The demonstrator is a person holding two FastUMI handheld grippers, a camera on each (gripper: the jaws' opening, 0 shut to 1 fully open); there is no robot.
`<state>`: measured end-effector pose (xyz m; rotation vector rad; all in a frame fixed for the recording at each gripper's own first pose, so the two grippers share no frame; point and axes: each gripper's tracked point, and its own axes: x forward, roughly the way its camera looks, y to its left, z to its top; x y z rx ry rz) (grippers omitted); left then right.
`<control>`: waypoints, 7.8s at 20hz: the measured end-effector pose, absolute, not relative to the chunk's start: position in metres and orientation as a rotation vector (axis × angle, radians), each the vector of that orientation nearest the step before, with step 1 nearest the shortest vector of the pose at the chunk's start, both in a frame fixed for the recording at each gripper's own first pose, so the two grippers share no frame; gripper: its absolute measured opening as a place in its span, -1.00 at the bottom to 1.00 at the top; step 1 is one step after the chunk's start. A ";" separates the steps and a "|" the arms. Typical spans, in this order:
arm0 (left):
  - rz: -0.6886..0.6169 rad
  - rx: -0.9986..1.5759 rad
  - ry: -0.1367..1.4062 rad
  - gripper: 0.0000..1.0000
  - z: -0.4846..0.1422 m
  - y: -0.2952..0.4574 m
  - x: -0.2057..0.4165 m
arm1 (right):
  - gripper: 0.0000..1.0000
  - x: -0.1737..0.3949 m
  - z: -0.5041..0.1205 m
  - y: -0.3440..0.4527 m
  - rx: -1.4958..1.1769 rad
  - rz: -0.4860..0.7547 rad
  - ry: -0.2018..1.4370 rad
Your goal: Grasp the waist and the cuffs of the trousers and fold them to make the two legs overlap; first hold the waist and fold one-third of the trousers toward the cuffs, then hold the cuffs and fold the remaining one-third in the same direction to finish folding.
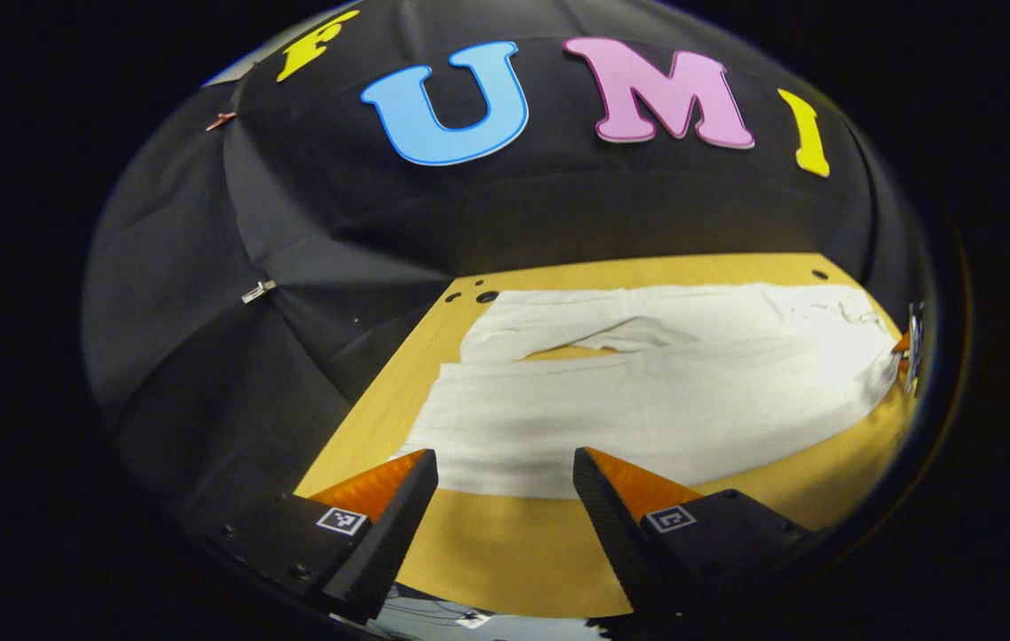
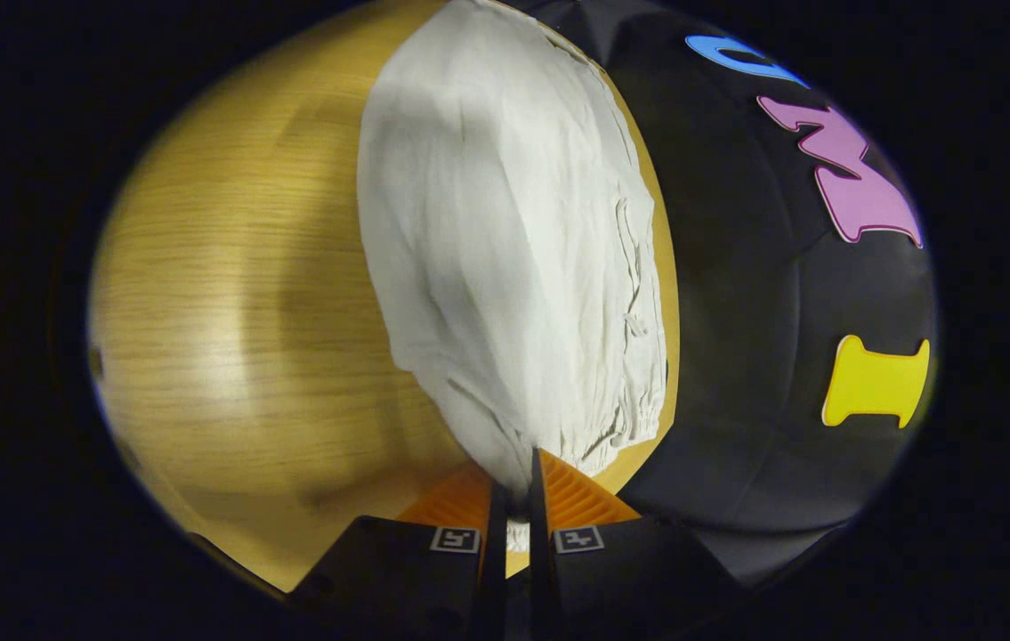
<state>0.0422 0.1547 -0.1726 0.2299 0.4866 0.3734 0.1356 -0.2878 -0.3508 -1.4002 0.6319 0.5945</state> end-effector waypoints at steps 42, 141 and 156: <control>-0.163 1.186 0.865 -0.89 -0.282 0.274 0.104 | -0.90 0.136 -0.348 -0.283 -1.346 0.741 0.855; 0.279 -0.240 0.083 0.92 -0.120 0.215 0.235 | -0.66 0.313 -0.208 -0.250 -0.087 -0.114 0.267; 0.279 -0.242 0.110 0.83 -0.127 0.272 0.247 | -0.67 0.304 -0.193 -0.245 -0.105 0.261 0.305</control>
